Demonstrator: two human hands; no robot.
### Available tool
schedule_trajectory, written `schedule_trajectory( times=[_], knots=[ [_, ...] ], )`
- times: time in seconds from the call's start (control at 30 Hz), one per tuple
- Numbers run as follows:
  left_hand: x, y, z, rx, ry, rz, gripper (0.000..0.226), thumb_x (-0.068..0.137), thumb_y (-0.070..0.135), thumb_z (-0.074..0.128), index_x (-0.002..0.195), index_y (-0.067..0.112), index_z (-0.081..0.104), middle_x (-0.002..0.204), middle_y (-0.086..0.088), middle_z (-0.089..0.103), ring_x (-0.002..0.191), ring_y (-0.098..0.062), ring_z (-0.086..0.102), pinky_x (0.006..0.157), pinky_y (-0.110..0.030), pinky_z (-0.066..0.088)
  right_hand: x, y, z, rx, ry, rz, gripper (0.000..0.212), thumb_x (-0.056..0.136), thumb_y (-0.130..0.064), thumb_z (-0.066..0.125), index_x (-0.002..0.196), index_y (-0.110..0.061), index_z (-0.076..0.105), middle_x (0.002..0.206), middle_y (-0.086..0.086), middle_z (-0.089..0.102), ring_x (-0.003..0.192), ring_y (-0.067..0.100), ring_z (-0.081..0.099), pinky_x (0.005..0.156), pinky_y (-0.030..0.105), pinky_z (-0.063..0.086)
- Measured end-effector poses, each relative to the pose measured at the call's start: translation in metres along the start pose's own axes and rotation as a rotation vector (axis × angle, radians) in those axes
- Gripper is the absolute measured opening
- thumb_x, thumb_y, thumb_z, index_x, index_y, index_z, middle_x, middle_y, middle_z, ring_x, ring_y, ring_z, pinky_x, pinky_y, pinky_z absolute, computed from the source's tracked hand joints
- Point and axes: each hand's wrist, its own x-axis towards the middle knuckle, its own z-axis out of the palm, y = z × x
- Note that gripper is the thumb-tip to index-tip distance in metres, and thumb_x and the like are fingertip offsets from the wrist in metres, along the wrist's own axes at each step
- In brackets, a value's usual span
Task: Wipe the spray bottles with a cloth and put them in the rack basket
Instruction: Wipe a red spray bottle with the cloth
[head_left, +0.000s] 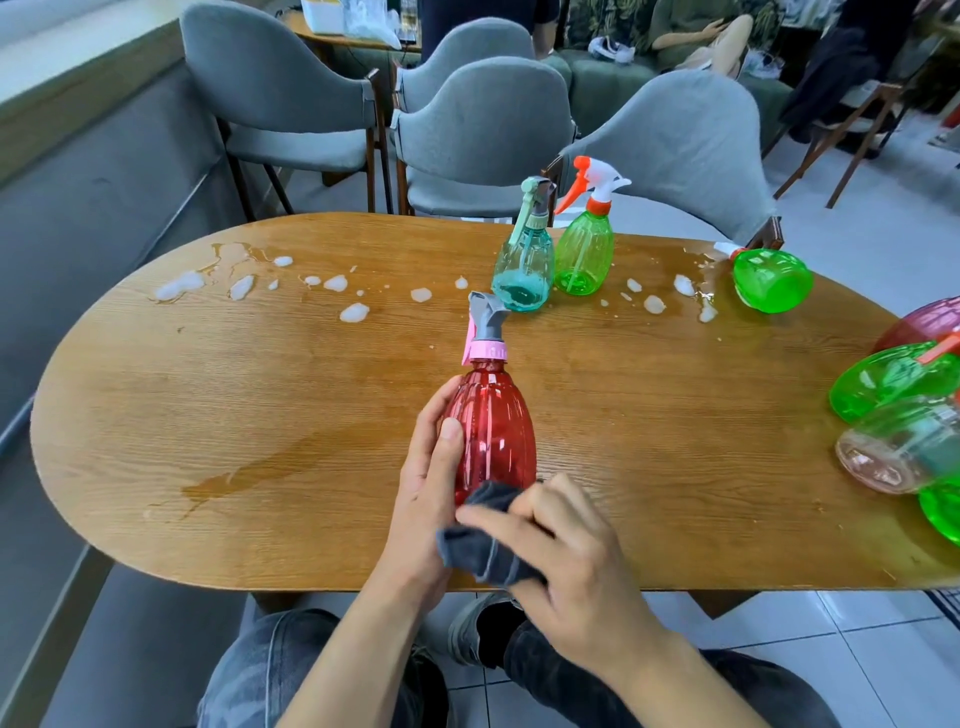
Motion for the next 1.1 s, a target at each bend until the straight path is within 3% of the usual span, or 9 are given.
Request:
schedule_trajectory(
  times=[0.13,0.23,0.33,0.47,0.53,0.6,0.7,0.93,1.1],
  knots=[
    [0.000,0.000,0.001,0.029,0.007,0.001,0.045,0.103,0.048,0.052,0.146,0.038,0.057,0.140,-0.004,0.069,0.125,-0.033,0.070,0.096,-0.052,0.061,-0.023,0.000,0.004,0.088,-0.030,0.051,0.053,0.093,-0.011,0.071,0.141,-0.032,0.062,0.100,-0.009,0.053,0.096,0.010,0.047,0.082,0.026,0.044],
    [-0.004,0.002,0.003,0.045,-0.015,0.012,0.053,0.097,0.054,0.057,0.147,0.037,0.055,0.140,-0.007,0.069,0.123,-0.032,0.071,0.094,-0.047,0.061,-0.007,-0.002,-0.008,0.255,0.173,0.194,0.039,0.101,-0.037,0.066,0.139,-0.042,0.061,0.100,-0.015,0.055,0.095,0.004,0.052,0.080,0.022,0.047],
    [-0.005,0.001,0.004,0.070,-0.022,0.027,0.053,0.099,0.054,0.055,0.149,0.037,0.054,0.144,-0.004,0.067,0.130,-0.028,0.067,0.097,-0.040,0.060,0.030,0.002,-0.033,0.387,0.367,0.337,0.034,0.103,-0.054,0.054,0.121,-0.030,0.069,0.093,-0.022,0.053,0.085,-0.002,0.052,0.077,0.010,0.043],
    [-0.005,0.001,0.000,0.074,-0.010,0.021,0.082,0.079,0.074,0.078,0.150,0.040,0.055,0.148,0.000,0.064,0.135,-0.024,0.064,0.099,-0.041,0.060,0.060,0.022,-0.042,0.470,0.369,0.484,0.019,0.105,-0.042,0.057,0.103,-0.028,0.069,0.088,-0.011,0.051,0.080,0.004,0.052,0.074,0.016,0.042],
    [-0.005,0.002,-0.001,0.047,-0.018,0.019,0.086,0.073,0.069,0.087,0.149,0.043,0.055,0.147,0.001,0.065,0.135,-0.027,0.064,0.102,-0.048,0.059,0.062,0.027,-0.035,0.517,0.352,0.538,0.022,0.103,-0.040,0.058,0.101,-0.022,0.071,0.088,-0.006,0.052,0.082,0.008,0.053,0.076,0.021,0.043],
    [-0.005,0.003,-0.001,-0.005,-0.030,0.006,0.079,0.078,0.058,0.085,0.149,0.044,0.055,0.146,0.000,0.066,0.133,-0.029,0.066,0.100,-0.053,0.060,0.061,0.028,-0.028,0.534,0.343,0.542,0.024,0.103,-0.044,0.058,0.100,-0.023,0.071,0.088,-0.006,0.052,0.083,0.011,0.054,0.077,0.025,0.044],
    [-0.004,0.002,-0.001,-0.041,-0.027,0.003,0.088,0.075,0.067,0.082,0.152,0.038,0.052,0.148,-0.004,0.064,0.133,-0.031,0.065,0.101,-0.062,0.057,0.061,0.027,-0.025,0.554,0.338,0.523,0.022,0.102,-0.048,0.059,0.103,-0.030,0.071,0.088,-0.010,0.051,0.081,0.009,0.054,0.076,0.022,0.044],
    [-0.001,-0.003,-0.001,-0.031,-0.037,0.008,0.051,0.102,0.041,0.051,0.152,0.030,0.054,0.150,-0.002,0.064,0.140,-0.026,0.060,0.114,-0.052,0.050,0.077,0.029,-0.023,0.420,0.208,0.409,0.039,0.103,-0.044,0.062,0.133,-0.022,0.071,0.093,-0.011,0.052,0.086,0.013,0.057,0.079,0.023,0.045],
    [-0.001,-0.006,0.000,0.075,-0.012,0.046,0.055,0.102,0.060,0.058,0.153,0.040,0.054,0.157,0.002,0.057,0.147,-0.022,0.053,0.122,-0.058,0.039,0.077,0.024,-0.016,0.266,0.114,0.301,0.035,0.102,-0.042,0.062,0.131,-0.024,0.072,0.090,-0.011,0.049,0.087,0.010,0.053,0.076,0.027,0.043]
  ],
)
